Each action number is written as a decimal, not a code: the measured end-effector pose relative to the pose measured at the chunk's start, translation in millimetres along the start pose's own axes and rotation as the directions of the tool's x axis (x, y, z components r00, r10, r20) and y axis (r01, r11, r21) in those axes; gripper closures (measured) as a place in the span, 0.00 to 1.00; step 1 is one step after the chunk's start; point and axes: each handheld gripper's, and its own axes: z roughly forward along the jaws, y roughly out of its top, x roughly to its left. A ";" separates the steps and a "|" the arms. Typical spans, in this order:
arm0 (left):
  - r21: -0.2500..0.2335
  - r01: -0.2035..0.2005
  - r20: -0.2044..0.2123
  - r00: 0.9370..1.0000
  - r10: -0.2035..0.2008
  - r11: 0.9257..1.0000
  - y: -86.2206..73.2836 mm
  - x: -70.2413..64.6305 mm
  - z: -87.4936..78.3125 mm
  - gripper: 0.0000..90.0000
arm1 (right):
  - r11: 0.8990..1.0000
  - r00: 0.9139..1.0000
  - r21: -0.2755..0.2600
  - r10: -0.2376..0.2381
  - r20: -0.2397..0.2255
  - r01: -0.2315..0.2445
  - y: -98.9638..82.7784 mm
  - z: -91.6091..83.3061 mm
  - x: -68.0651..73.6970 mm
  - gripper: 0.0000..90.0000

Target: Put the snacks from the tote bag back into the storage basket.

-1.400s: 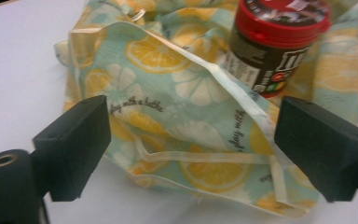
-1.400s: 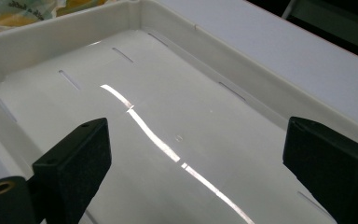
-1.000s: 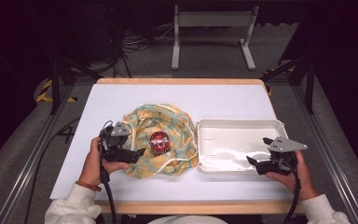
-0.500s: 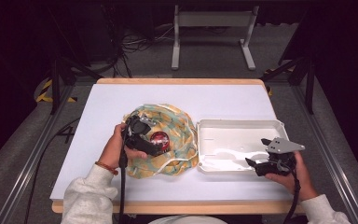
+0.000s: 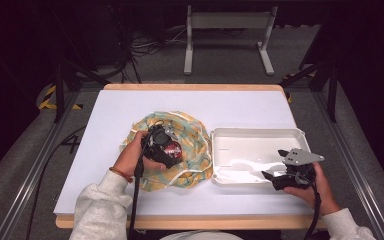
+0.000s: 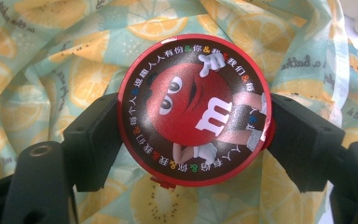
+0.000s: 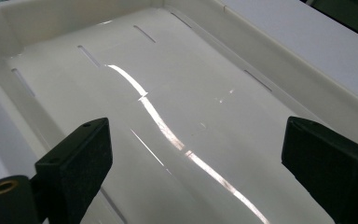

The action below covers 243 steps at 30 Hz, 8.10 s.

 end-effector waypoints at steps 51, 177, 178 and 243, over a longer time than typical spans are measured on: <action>-0.020 -0.014 -0.031 0.999 0.014 1.000 22.7 11.1 -27.9 0.27 | 1.000 0.999 -0.030 -0.001 0.033 0.002 0.7 -2.9 1.5 0.10; -0.018 -0.254 0.187 0.949 0.253 0.967 145.0 -82.6 54.8 0.27 | 1.000 1.000 -0.002 -0.015 0.019 0.015 -1.6 -2.7 -0.1 0.09; -0.011 -0.261 0.184 0.948 0.259 0.965 144.9 -83.0 55.5 0.27 | 1.000 1.000 -0.002 -0.015 0.017 0.015 -1.6 -2.7 0.0 0.09; -0.098 -0.219 0.090 0.969 0.228 0.971 134.9 -73.4 26.6 0.17 | 1.000 1.000 0.003 -0.026 0.007 0.026 -0.7 -2.2 1.9 0.10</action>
